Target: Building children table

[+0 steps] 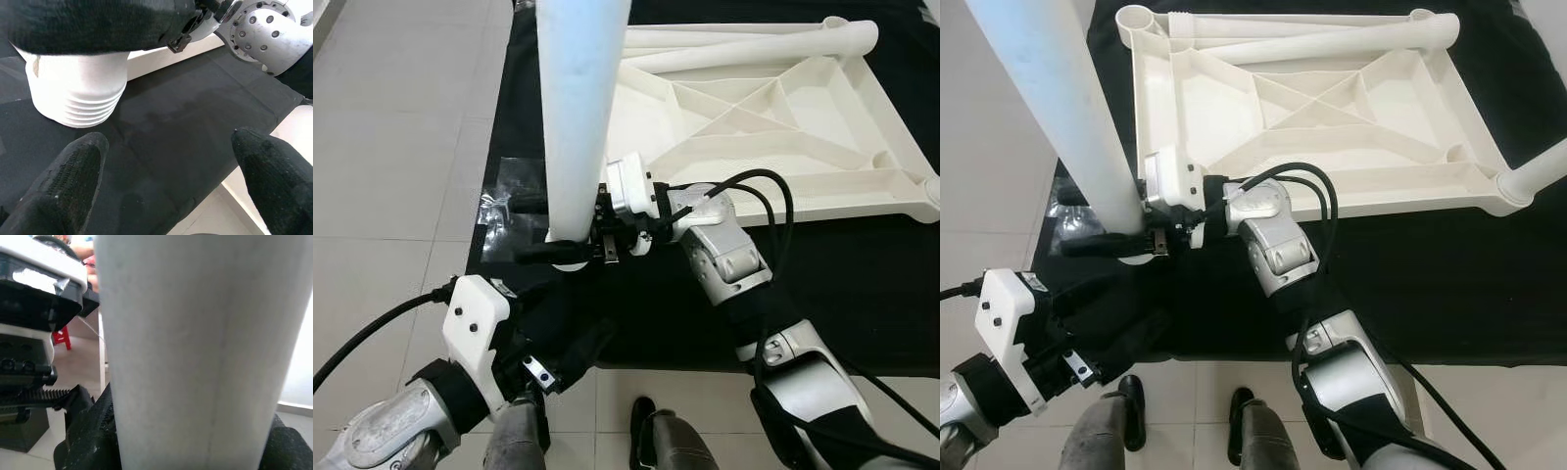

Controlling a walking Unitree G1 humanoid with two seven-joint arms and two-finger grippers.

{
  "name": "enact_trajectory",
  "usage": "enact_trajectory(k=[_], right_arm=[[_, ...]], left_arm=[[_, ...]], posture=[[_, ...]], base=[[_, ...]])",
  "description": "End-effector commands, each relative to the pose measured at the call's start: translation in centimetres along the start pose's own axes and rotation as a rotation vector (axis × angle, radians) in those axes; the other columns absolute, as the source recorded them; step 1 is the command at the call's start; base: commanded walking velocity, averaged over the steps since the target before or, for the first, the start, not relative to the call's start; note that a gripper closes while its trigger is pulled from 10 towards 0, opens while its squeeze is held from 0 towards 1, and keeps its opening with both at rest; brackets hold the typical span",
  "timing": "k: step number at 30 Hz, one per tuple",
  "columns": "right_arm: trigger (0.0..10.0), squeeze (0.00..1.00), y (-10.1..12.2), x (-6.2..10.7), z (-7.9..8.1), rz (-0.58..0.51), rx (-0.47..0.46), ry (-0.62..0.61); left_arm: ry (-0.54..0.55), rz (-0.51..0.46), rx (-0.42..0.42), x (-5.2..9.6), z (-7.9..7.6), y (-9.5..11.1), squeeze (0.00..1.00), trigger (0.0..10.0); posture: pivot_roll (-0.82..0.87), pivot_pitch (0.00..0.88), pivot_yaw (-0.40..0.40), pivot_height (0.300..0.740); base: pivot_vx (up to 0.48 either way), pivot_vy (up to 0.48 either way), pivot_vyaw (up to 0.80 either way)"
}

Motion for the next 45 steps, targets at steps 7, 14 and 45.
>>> enact_trajectory(k=[7, 14, 45], right_arm=[[10.0, 0.00, -1.7, 0.7, -2.0, -0.017, -0.160, -0.117], [10.0, 0.00, -1.1, 1.4, -3.2, -0.068, -0.187, -0.167], [10.0, 0.00, -3.5, 1.7, -0.8, 0.298, 0.104, 0.116]], left_arm=[[0.042, 0.024, -0.061, 0.8, -0.2, 0.4, 0.00, 10.0], [0.230, 0.134, -0.283, 3.3, 2.1, 0.0, 0.00, 10.0], [0.184, 0.078, -0.249, 3.5, 2.0, -0.2, 0.00, 10.0]], posture=[[0.21, 0.412, -0.101, 0.740], [0.23, 0.417, -0.106, 0.740], [0.23, 0.413, -0.109, 0.740]], base=[[0.000, 0.000, 0.00], [0.000, 0.000, 0.00], [0.000, 0.000, 0.00]])
Point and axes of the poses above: a point about 5 cm out from each wrist's last joint towards the gripper, its own x axis pointing back from the gripper into the wrist, its own y axis along the axis of the wrist's last joint, z = x × y, the point moved 2 cm from there along -x, pointing out of the wrist towards the gripper, and after that the axes turned 13 degrees about -x, right-handed, at the moved point
